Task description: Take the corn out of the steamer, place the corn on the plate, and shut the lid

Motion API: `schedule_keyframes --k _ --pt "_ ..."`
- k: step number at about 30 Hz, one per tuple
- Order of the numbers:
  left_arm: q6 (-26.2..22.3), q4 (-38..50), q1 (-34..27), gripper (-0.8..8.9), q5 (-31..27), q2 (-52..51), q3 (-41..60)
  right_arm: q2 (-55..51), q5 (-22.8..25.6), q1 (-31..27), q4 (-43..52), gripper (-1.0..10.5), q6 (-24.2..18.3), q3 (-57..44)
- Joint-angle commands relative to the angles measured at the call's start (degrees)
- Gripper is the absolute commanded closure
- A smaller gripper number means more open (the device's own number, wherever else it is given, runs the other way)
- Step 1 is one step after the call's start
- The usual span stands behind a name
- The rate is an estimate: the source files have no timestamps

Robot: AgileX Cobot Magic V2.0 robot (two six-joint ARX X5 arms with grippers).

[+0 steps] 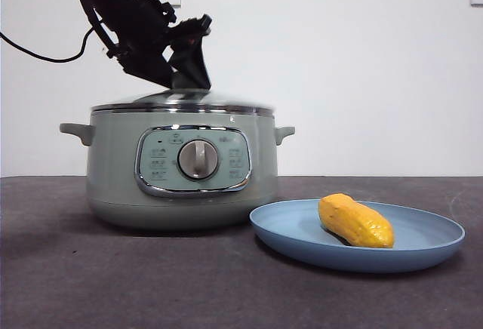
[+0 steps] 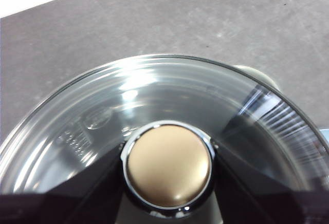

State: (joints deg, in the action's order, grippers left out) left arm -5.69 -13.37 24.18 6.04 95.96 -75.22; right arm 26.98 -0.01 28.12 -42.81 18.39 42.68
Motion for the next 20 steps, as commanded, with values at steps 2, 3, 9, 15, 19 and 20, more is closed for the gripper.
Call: schedule_keyframes --k 2,3,9,15,19,20 --pt "-2.1 -3.0 0.1 8.22 -1.4 1.0 1.3 0.0 0.0 0.1 0.3 2.9 -0.5 -0.5" --pt "-2.1 -3.0 0.1 8.22 -1.4 1.0 1.3 0.0 0.0 0.1 0.3 2.9 -0.5 -0.5" --pt "-1.8 -3.3 0.1 8.12 -1.0 1.0 1.3 0.0 0.0 0.1 0.3 2.9 -0.5 -0.5" --pt "-1.8 -3.4 0.1 2.85 -1.0 1.0 1.3 0.0 0.0 0.1 0.3 2.9 -0.5 -0.5" --pt "-1.8 -3.3 0.1 2.47 -1.1 0.9 1.2 0.0 -0.1 0.1 0.3 2.9 -0.5 -0.5" --pt "-1.8 -3.3 0.1 2.47 -1.0 0.7 1.2 0.0 -0.1 0.1 0.3 2.9 -0.5 -0.5"
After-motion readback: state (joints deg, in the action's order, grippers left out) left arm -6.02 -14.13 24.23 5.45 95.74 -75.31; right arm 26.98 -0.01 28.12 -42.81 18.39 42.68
